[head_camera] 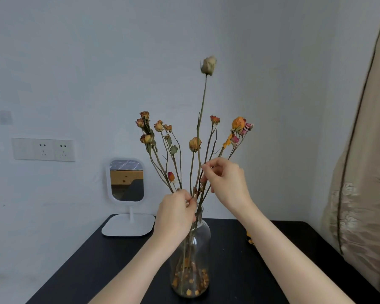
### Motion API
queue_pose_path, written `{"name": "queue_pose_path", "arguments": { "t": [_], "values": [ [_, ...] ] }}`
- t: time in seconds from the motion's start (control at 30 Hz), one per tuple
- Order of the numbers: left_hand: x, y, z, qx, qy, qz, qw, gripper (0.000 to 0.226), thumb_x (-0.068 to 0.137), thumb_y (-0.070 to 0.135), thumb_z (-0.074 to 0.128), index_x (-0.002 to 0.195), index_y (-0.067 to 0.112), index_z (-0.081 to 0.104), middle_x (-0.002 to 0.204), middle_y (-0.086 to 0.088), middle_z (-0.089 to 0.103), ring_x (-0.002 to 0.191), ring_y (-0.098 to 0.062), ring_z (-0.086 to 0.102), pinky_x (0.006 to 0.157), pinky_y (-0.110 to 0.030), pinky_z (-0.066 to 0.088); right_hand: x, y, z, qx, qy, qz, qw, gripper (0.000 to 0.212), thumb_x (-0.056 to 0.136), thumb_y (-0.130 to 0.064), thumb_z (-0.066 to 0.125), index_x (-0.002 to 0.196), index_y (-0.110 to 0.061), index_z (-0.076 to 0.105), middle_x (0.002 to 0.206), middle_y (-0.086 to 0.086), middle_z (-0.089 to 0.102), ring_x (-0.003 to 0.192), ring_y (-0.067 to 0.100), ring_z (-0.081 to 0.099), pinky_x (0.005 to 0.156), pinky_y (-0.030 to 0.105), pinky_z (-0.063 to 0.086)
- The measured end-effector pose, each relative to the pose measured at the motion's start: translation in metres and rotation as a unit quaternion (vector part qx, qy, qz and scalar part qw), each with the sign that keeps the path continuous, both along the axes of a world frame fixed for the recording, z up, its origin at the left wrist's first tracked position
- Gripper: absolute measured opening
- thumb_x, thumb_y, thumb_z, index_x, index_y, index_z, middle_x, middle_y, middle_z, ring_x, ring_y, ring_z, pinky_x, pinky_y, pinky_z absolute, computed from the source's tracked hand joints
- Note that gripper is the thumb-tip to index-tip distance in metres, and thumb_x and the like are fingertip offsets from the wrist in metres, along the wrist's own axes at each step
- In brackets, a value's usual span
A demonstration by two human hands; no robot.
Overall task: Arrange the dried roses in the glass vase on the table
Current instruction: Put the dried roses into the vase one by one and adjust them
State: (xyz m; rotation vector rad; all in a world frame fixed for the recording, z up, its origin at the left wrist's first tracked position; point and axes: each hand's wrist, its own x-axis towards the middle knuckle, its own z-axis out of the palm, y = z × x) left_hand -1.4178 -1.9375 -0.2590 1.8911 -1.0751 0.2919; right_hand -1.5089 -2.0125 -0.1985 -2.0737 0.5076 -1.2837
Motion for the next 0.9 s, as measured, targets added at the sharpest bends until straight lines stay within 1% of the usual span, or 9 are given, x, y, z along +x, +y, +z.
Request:
{"name": "queue_pose_path", "arguments": {
  "t": [0.03, 0.13, 0.2, 0.3, 0.47, 0.57, 0.67, 0.77, 0.9],
  "values": [
    [0.001, 0.000, -0.001, 0.011, -0.004, 0.006, 1.000, 0.009, 0.090, 0.029, 0.056, 0.085, 0.024, 0.060, 0.065, 0.008, 0.061, 0.060, -0.008, 0.062, 0.055, -0.008, 0.038, 0.001, -0.001, -0.002, -0.008, 0.008, -0.009, 1.000, 0.013, 0.092, -0.023, 0.053, 0.083, -0.019, 0.062, 0.067, -0.004, 0.067, 0.050, 0.004, 0.054, 0.050, 0.014, 0.043],
    [0.003, -0.001, -0.004, 0.045, -0.012, 0.015, 0.999, 0.014, 0.090, 0.030, 0.056, 0.084, 0.020, 0.064, 0.061, 0.010, 0.056, 0.060, -0.010, 0.063, 0.060, -0.017, 0.048, 0.005, -0.002, -0.009, -0.014, 0.025, -0.025, 0.999, 0.013, 0.091, -0.023, 0.055, 0.083, -0.018, 0.063, 0.071, 0.001, 0.066, 0.066, 0.013, 0.062, 0.056, 0.016, 0.045],
    [0.003, 0.000, -0.005, 0.058, -0.017, 0.022, 0.998, 0.015, 0.090, 0.032, 0.055, 0.084, 0.021, 0.065, 0.062, 0.010, 0.055, 0.061, -0.010, 0.063, 0.062, -0.019, 0.051, 0.007, -0.004, -0.013, -0.019, 0.039, -0.029, 0.999, 0.011, 0.091, -0.022, 0.055, 0.083, -0.019, 0.063, 0.068, -0.002, 0.063, 0.065, 0.014, 0.061, 0.057, 0.017, 0.046],
    [0.003, -0.001, -0.007, 0.052, -0.021, 0.032, 0.998, 0.017, 0.090, 0.032, 0.054, 0.092, 0.020, 0.065, 0.067, 0.007, 0.058, 0.064, -0.012, 0.064, 0.063, -0.020, 0.050, 0.009, -0.005, -0.020, -0.032, 0.069, -0.042, 0.996, 0.012, 0.090, -0.022, 0.056, 0.088, -0.018, 0.067, 0.062, -0.008, 0.058, 0.060, 0.010, 0.058, 0.059, 0.021, 0.049],
    [0.003, 0.000, -0.011, 0.037, -0.027, 0.035, 0.998, 0.020, 0.092, 0.029, 0.052, 0.103, 0.019, 0.066, 0.075, 0.006, 0.060, 0.067, -0.012, 0.064, 0.067, -0.020, 0.052, 0.014, -0.006, -0.033, -0.029, 0.110, -0.061, 0.992, 0.017, 0.090, -0.024, 0.057, 0.098, -0.016, 0.070, 0.071, -0.005, 0.062, 0.062, 0.010, 0.061, 0.066, 0.025, 0.055],
    [0.004, 0.000, -0.011, 0.040, -0.026, 0.039, 0.998, 0.021, 0.092, 0.029, 0.052, 0.103, 0.019, 0.066, 0.076, 0.006, 0.059, 0.067, -0.012, 0.064, 0.066, -0.020, 0.053, 0.017, -0.006, -0.041, -0.019, 0.128, -0.063, 0.990, 0.018, 0.090, -0.025, 0.058, 0.099, -0.016, 0.070, 0.074, -0.002, 0.064, 0.062, 0.011, 0.063, 0.070, 0.030, 0.058],
    [0.006, -0.002, -0.011, 0.048, -0.036, 0.050, 0.997, 0.021, 0.093, 0.030, 0.051, 0.101, 0.019, 0.067, 0.075, 0.005, 0.059, 0.067, -0.012, 0.064, 0.062, -0.018, 0.050, 0.020, -0.006, -0.047, -0.020, 0.150, -0.068, 0.986, 0.018, 0.090, -0.023, 0.058, 0.101, -0.016, 0.070, 0.082, 0.001, 0.068, 0.065, 0.010, 0.063, 0.070, 0.027, 0.057],
    [0.006, -0.003, -0.011, 0.053, -0.049, 0.059, 0.996, 0.022, 0.092, 0.033, 0.051, 0.099, 0.020, 0.068, 0.074, 0.006, 0.058, 0.066, -0.011, 0.062, 0.060, -0.017, 0.048, 0.020, -0.006, -0.053, -0.021, 0.163, -0.055, 0.985, 0.017, 0.089, -0.024, 0.059, 0.100, -0.018, 0.070, 0.075, -0.005, 0.062, 0.061, 0.007, 0.061, 0.067, 0.023, 0.055],
    [0.007, 0.001, -0.014, 0.045, -0.054, 0.053, 0.996, 0.022, 0.091, 0.034, 0.052, 0.097, 0.021, 0.069, 0.072, 0.008, 0.058, 0.065, -0.010, 0.062, 0.060, -0.017, 0.048, 0.015, -0.008, -0.058, -0.024, 0.175, -0.032, 0.984, 0.014, 0.088, -0.027, 0.059, 0.099, -0.024, 0.068, 0.073, -0.006, 0.063, 0.063, 0.010, 0.064, 0.070, 0.030, 0.058]
  ]
}}
